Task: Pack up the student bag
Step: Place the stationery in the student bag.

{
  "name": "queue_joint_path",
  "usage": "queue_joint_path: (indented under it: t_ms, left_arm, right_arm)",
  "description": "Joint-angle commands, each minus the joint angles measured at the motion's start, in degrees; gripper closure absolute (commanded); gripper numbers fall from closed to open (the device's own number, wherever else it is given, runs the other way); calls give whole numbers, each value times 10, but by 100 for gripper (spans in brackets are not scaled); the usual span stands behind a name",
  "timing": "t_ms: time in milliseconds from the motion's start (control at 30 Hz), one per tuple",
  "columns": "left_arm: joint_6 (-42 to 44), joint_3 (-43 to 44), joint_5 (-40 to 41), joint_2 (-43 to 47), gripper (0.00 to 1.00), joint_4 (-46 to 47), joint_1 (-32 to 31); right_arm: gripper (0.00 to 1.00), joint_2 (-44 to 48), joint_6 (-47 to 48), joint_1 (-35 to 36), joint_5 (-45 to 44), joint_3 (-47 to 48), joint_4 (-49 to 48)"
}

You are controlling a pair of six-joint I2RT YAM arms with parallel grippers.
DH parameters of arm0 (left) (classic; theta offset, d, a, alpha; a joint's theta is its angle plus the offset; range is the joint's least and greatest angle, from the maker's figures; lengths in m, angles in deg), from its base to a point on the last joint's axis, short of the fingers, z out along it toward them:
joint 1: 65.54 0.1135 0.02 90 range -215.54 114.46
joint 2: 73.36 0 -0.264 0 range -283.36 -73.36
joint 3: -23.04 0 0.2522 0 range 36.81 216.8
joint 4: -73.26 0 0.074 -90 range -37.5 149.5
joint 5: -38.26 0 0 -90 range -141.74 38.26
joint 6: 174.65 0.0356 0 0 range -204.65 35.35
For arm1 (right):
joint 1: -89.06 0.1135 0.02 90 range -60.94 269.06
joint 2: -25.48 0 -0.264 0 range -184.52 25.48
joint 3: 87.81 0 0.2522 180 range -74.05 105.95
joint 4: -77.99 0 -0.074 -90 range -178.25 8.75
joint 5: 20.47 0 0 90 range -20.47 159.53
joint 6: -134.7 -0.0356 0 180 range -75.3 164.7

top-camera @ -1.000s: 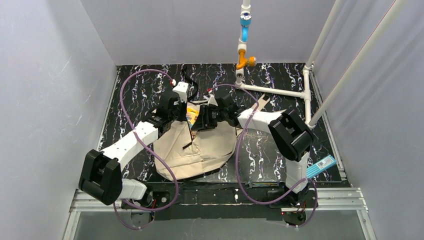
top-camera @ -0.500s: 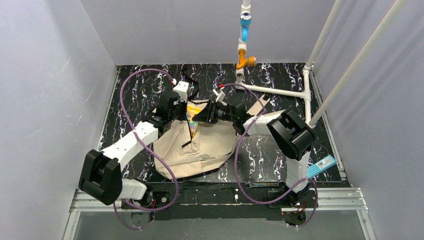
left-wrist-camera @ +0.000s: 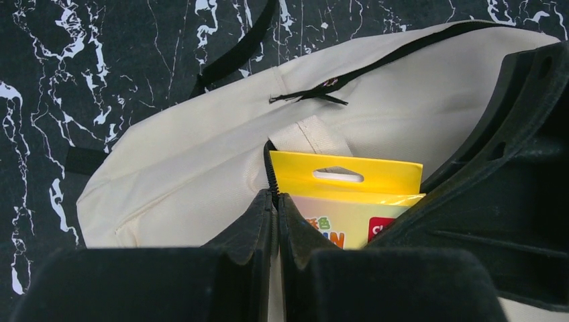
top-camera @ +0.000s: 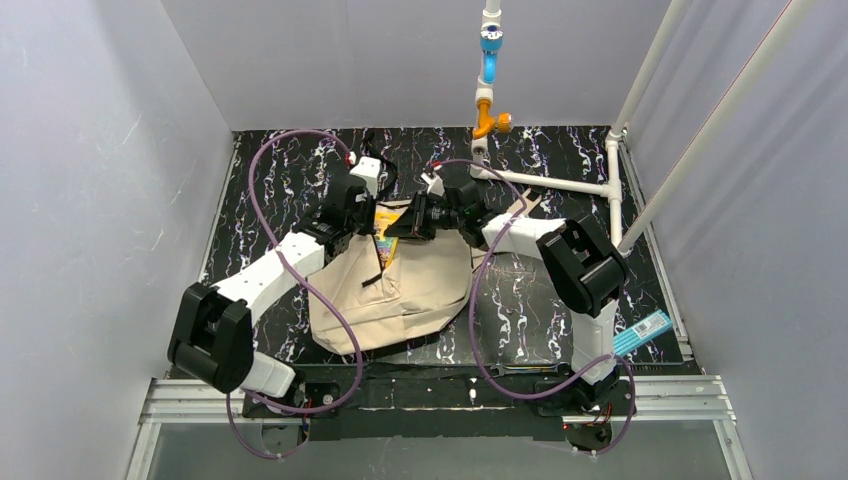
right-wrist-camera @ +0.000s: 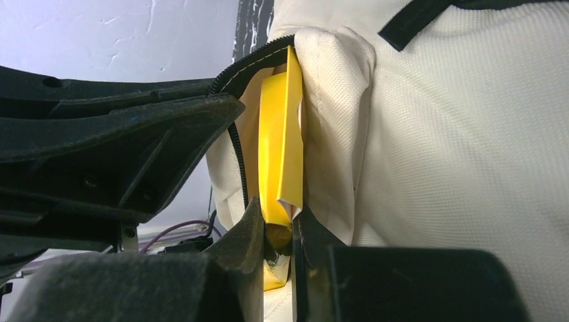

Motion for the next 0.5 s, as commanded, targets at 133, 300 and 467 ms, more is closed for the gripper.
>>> queue_joint_path:
  t_ms: [133,300,467]
  left_arm:
    - [34,72,-37,-16,100,71,11]
    - [25,55,-114,5,100,86,11]
    - [62,42,-48,6,100,88,12]
  right_arm:
    - [99,-8,81,9,75,113,219]
    - [99,-44,83,16,108,155,242]
    - [99,-11,91,31,133,117,212]
